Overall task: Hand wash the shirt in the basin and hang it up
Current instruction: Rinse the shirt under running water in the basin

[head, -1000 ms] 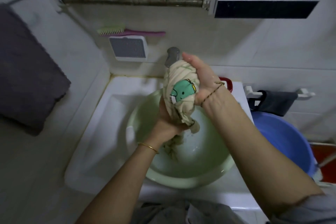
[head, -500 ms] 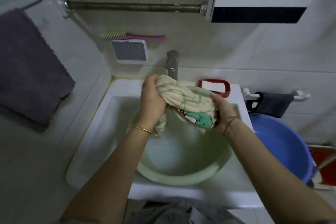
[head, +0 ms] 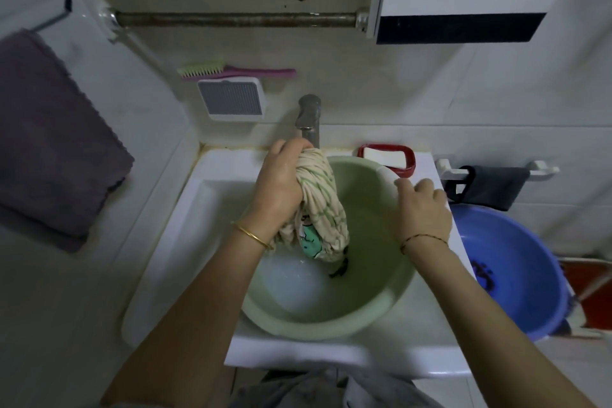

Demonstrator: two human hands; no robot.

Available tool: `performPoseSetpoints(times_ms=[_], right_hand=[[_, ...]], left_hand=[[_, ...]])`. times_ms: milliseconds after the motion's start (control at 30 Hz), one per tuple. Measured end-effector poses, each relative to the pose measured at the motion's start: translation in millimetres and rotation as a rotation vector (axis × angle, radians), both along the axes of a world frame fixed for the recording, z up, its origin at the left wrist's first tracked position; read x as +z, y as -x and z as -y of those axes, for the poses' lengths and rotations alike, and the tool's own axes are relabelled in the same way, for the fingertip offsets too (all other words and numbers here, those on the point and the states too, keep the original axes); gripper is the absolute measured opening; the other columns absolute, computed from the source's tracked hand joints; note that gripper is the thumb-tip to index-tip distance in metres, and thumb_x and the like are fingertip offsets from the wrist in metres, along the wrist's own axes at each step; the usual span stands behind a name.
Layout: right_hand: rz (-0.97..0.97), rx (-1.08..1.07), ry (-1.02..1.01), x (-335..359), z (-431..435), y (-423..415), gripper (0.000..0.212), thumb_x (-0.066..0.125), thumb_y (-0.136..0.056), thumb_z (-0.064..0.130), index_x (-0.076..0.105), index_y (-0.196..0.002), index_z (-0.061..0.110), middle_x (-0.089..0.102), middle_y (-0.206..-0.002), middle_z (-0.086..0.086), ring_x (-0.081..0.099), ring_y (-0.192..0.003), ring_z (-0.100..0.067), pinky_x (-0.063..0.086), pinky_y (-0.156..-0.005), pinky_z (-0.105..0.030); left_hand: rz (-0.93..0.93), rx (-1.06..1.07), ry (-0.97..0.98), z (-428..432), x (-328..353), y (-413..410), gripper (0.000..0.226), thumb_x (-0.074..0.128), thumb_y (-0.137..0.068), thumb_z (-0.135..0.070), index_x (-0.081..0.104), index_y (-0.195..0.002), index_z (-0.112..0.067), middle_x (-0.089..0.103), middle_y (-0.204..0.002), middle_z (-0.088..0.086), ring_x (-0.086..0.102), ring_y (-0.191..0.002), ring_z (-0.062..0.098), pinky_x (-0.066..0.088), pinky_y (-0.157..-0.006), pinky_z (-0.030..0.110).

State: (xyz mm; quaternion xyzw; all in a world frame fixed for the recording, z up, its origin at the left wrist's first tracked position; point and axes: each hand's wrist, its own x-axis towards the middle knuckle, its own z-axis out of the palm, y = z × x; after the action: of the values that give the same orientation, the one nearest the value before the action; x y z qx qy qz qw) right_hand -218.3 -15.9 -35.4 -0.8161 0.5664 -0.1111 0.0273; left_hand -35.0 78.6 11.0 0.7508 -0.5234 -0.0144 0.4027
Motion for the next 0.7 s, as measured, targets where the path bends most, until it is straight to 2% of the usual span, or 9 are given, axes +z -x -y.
performPoseSetpoints(times_ms=[100,233,367,467,533,700], right_hand=[[0.071,-0.088,-0.343,-6,7,9,0.051,0.039,-0.093,0.007,0.03,-0.137,0.028,0.038,-0.126,-0.016,0.047,-0.109,-0.038,0.042,-0.083,-0.042],[0.438,-0.068,-0.467,-7,10,13,0.055,0.048,-0.091,0.005,0.034,-0.143,0.019,0.046,-0.137,-0.011,0.05,-0.116,-0.032,0.039,-0.093,-0.034],[0.67,-0.036,-0.437,10,7,15,0.056,0.059,-0.085,0.003,0.046,-0.138,0.015,0.053,-0.136,-0.006,0.049,-0.122,-0.023,0.034,-0.101,-0.025],[0.738,-0.037,-0.433,27,6,23,0.055,0.061,-0.085,0.002,0.048,-0.137,0.014,0.051,-0.138,-0.007,0.048,-0.125,-0.022,0.034,-0.107,-0.03],[0.728,-0.032,-0.422,37,5,27,0.055,0.061,-0.086,0.004,0.047,-0.138,0.015,0.052,-0.137,-0.006,0.048,-0.124,-0.022,0.036,-0.105,-0.029],[0.646,0.038,-0.305,61,1,18,0.051,0.06,-0.088,0.01,0.047,-0.138,0.014,0.055,-0.133,-0.006,0.05,-0.12,-0.022,0.032,-0.089,-0.016]], left_hand=[[0.002,-0.028,-0.004,-1,0,2,0.044,0.053,-0.076,0.01,0.06,-0.113,-0.013,0.047,-0.102,-0.001,0.05,-0.093,0.017,0.034,-0.077,0.014],[0.024,-0.06,-0.005,0,2,9,0.046,0.05,-0.075,0.011,0.06,-0.115,-0.012,0.048,-0.104,-0.001,0.051,-0.095,0.018,0.035,-0.079,0.014],[0.082,-0.069,0.0,-4,5,11,0.043,0.051,-0.077,0.003,0.06,-0.114,-0.017,0.057,-0.11,0.003,0.056,-0.098,0.024,0.047,-0.082,0.033],[0.143,-0.048,-0.023,-6,8,15,0.04,0.053,-0.079,-0.003,0.059,-0.114,-0.022,0.06,-0.114,0.0,0.057,-0.098,0.024,0.05,-0.076,0.038],[0.179,-0.032,-0.035,-7,10,19,0.039,0.054,-0.08,-0.005,0.058,-0.114,-0.023,0.059,-0.115,-0.001,0.057,-0.098,0.024,0.048,-0.073,0.037],[0.164,-0.06,0.009,-8,13,26,0.04,0.054,-0.081,-0.003,0.057,-0.116,-0.02,0.057,-0.116,0.002,0.056,-0.099,0.025,0.047,-0.074,0.035]])
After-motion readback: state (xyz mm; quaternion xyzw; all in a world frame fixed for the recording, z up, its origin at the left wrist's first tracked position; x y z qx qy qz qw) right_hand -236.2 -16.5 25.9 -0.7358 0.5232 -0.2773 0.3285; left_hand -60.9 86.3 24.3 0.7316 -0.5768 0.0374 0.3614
